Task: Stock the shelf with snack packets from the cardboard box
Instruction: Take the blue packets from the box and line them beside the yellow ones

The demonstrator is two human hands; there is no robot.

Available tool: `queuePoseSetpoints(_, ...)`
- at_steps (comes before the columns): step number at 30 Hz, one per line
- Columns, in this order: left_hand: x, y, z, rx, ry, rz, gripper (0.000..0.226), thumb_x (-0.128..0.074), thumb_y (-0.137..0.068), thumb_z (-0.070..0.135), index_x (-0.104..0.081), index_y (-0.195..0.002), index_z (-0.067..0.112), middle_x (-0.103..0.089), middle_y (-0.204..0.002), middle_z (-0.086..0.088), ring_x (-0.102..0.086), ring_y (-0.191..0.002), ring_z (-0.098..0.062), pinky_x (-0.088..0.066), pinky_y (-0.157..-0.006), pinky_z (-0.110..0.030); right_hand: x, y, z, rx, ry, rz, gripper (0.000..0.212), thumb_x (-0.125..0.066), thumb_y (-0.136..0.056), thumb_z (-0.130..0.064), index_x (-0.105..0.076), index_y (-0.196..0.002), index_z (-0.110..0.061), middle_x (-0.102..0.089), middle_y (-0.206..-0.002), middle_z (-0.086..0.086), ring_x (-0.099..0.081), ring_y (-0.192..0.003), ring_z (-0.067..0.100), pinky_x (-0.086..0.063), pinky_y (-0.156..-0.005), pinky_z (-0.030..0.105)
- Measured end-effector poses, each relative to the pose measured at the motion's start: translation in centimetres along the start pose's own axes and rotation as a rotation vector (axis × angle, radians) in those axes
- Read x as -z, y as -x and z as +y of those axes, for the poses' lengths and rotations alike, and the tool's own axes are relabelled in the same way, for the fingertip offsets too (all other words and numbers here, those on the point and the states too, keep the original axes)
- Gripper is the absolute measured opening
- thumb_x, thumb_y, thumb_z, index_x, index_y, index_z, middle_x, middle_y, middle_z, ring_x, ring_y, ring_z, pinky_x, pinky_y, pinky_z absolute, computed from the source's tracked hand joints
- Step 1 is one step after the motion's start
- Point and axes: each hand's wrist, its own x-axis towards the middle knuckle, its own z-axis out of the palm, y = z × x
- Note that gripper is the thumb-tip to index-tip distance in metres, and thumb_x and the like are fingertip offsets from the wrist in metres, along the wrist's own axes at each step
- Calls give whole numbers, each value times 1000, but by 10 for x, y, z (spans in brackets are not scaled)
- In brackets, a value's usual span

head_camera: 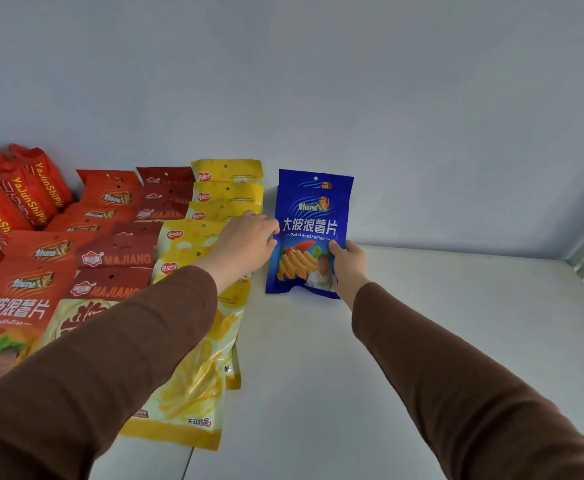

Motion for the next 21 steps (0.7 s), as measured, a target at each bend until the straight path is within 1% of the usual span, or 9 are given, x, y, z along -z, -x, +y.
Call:
queuePoseSetpoints(3, 0, 6, 0, -16, 9, 13, 28, -53, -102, 33, -61, -125, 20, -65, -126, 2, -53, -119, -17, -48, -87, -30, -4, -3, 5, -6, -10, 41, 18, -64, -99, -35, -59, -109, -21, -72, -98, -2, -71, -70, 13, -60, -61, 29)
queuePoseSetpoints(5, 1, 9, -1, -8, 27, 21, 28, -53, -101, 32, -61, -125, 20, -65, -126, 2, -52, -120, -17, -48, -88, -30, -7, -2, 7, 13, 7, 81, 22, -65, -98, -35, -59, -112, -20, -69, -93, -6, -72, -74, 12, -57, -54, 24)
queuePoseSetpoints(6, 1, 10, -1, -8, 32, 29, 28, -54, -101, 32, -61, -125, 20, -65, -126, 2, -52, -120, -17, -48, -87, -30, -9, -2, 7, 23, 12, 103, 24, -66, -97, -35, -58, -114, -20, -68, -95, -5, -73, -79, 13, -56, -53, 23)
queuePoseSetpoints(9, 1, 10, -2, -9, 55, 37, 27, -54, -101, 32, -61, -124, 20, -65, -125, 2, -52, -120, -16, -48, -85, -28, -12, -5, 11, 33, 53, 168, 34, -71, -93, -38, -56, -119, -23, -66, -117, 1, -72, -98, 19, -58, -56, 25)
queuePoseSetpoints(10, 1, 9, -2, -7, 61, 35, 27, -54, -101, 32, -61, -124, 20, -65, -125, 2, -52, -119, -16, -48, -85, -28, -13, -6, 13, 27, 52, 171, 34, -72, -93, -38, -55, -119, -23, -65, -118, 1, -72, -100, 19, -58, -57, 25)
queuePoseSetpoints(14, 0, 8, -2, -1, 78, 21, 28, -55, -101, 33, -61, -125, 20, -65, -126, 1, -52, -121, -16, -51, -87, -30, -15, -4, 12, -6, 6, 133, 23, -67, -97, -34, -57, -113, -20, -69, -103, -1, -74, -90, 18, -54, -54, 25)
queuePoseSetpoints(17, -1, 8, -1, -4, 81, 5, 30, -55, -101, 34, -60, -127, 19, -64, -128, 1, -51, -123, -16, -51, -88, -30, -17, -5, 10, -24, -7, 132, 25, -68, -96, -35, -57, -113, -20, -69, -101, -1, -75, -87, 18, -58, -58, 28)
queuePoseSetpoints(20, -1, 10, -2, -1, 80, -8, 30, -54, -101, 33, -60, -127, 19, -63, -129, 0, -50, -123, -17, -53, -90, -31, -19, -8, 10, -36, -13, 115, 26, -68, -96, -34, -57, -114, -19, -67, -96, -3, -72, -80, 14, -61, -64, 31)
queuePoseSetpoints(21, -1, 11, -2, 4, 80, -13, 29, -54, -101, 32, -60, -127, 19, -64, -128, 0, -50, -123, -17, -53, -90, -32, -19, -8, 10, -36, -9, 108, 27, -68, -96, -34, -57, -116, -18, -67, -97, -3, -72, -79, 14, -62, -64, 31)
